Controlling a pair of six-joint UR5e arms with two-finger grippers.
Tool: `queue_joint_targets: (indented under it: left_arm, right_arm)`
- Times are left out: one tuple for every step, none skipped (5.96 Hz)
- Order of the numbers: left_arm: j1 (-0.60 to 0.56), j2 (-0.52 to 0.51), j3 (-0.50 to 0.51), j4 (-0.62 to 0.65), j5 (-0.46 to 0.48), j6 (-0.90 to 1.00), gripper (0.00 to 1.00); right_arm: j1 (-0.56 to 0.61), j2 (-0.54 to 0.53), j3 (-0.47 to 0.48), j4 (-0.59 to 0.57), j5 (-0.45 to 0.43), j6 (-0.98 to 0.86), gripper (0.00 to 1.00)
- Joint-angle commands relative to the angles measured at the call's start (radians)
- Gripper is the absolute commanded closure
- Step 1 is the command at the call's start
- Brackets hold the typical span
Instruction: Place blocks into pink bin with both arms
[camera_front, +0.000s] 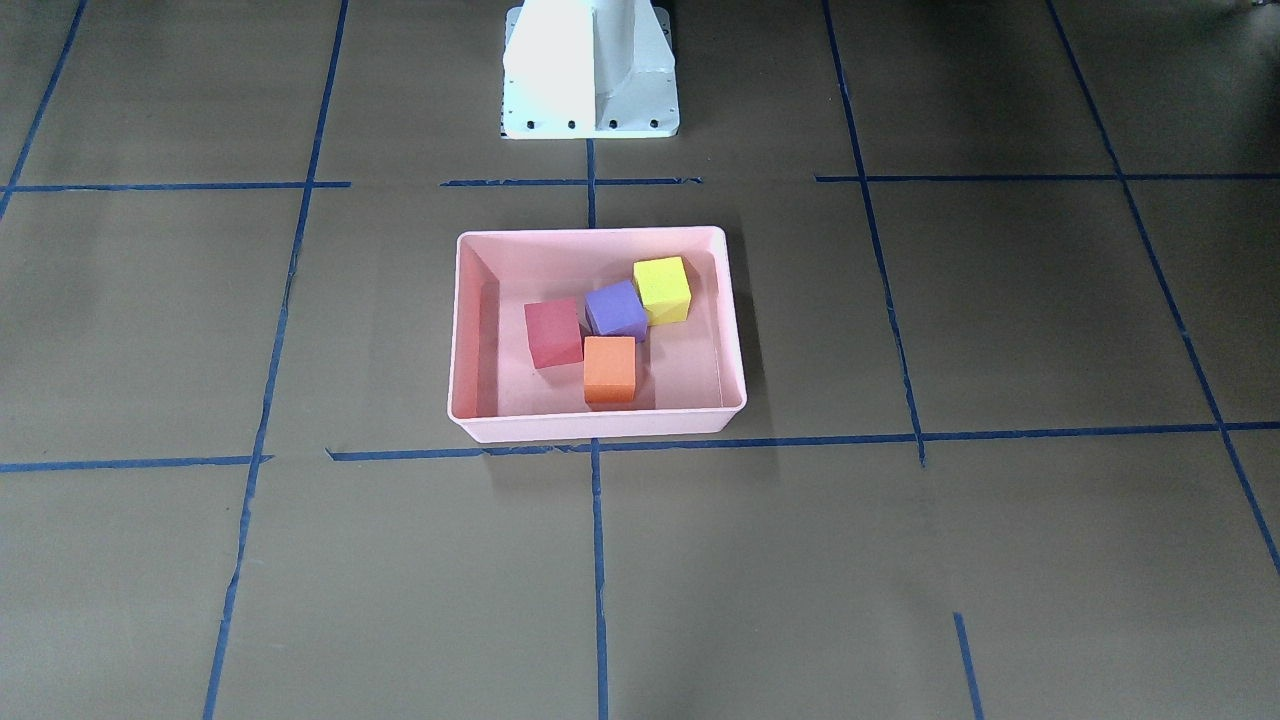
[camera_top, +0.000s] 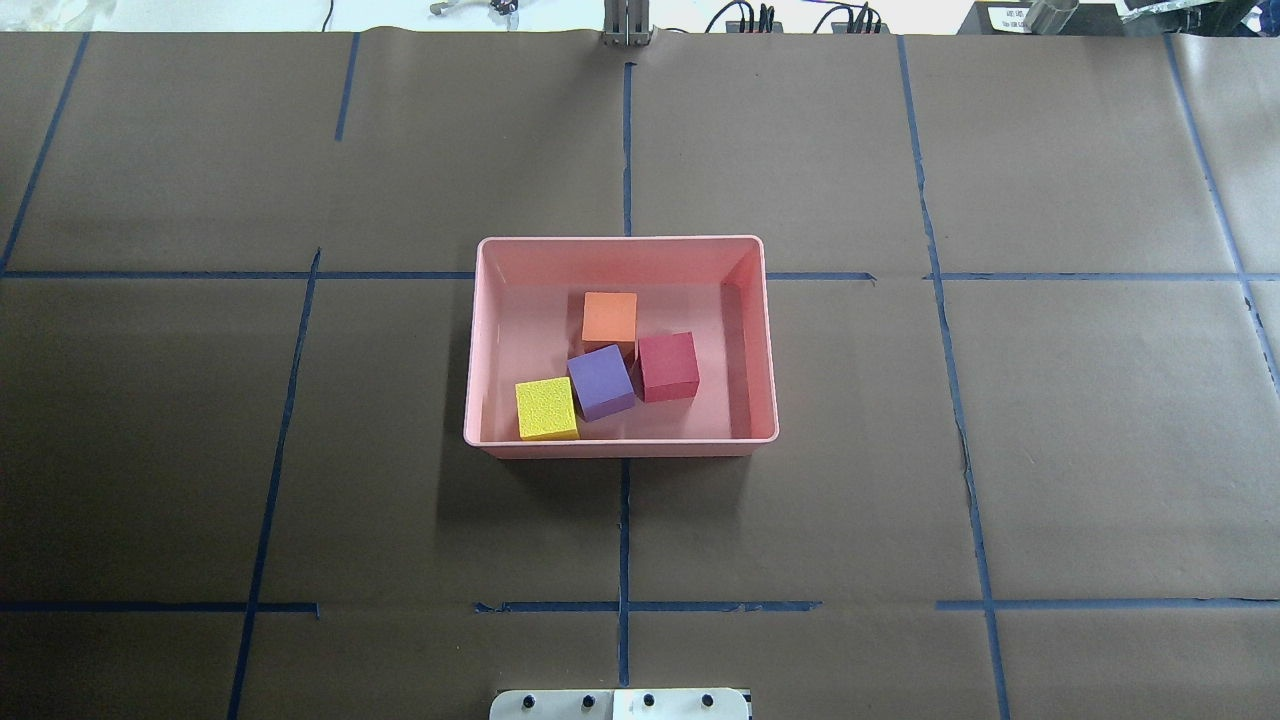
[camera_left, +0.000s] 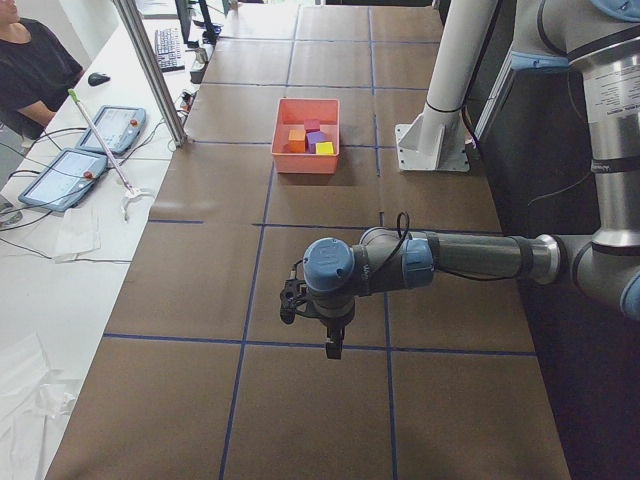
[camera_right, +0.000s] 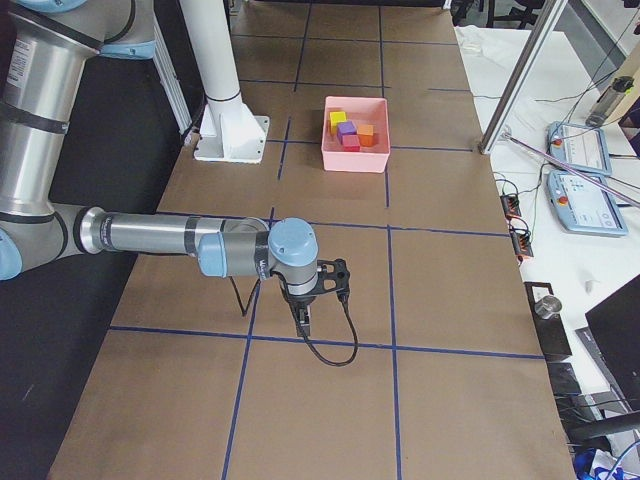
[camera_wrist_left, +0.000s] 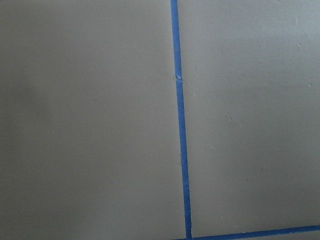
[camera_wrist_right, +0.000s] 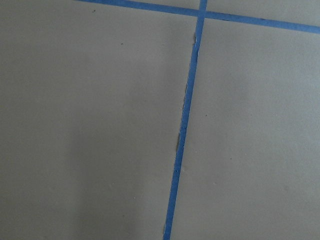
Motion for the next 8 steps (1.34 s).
queue_joint_targets:
  left_arm:
    - [0.001,-0.022,0.0,0.0,0.003,-0.01,0.0]
    - [0.001,-0.021,0.003,0.0,0.001,-0.002,0.0]
    - [0.001,-0.022,0.001,0.0,0.001,-0.004,0.0]
    - [0.001,-0.022,-0.006,0.0,0.003,-0.012,0.0]
    - [0.001,-0.022,-0.008,-0.002,0.004,-0.006,0.0]
    - [0.001,-0.025,-0.011,0.0,0.004,-0.004,0.0]
    - [0.001,-0.025,-0.011,-0.017,0.007,-0.004,0.0]
    - [0.001,-0.022,-0.002,-0.023,0.001,-0.007,0.0]
  right_arm:
    - [0.0,0.003,-0.005,0.0,0.0,0.001,0.0]
    - [0.0,0.009,-0.015,0.0,-0.003,0.001,0.0]
    - [0.0,0.011,-0.015,0.002,-0.003,0.053,0.0]
    - [0.0,0.009,-0.008,0.002,-0.001,0.06,0.0]
    - [0.0,0.009,-0.008,0.002,-0.001,0.06,0.0]
    - [0.0,0.011,-0.008,0.002,-0.001,0.06,0.0]
    - [0.0,0.011,-0.008,0.002,0.0,0.06,0.0]
    - [0.0,0.011,-0.008,0.002,0.0,0.06,0.0]
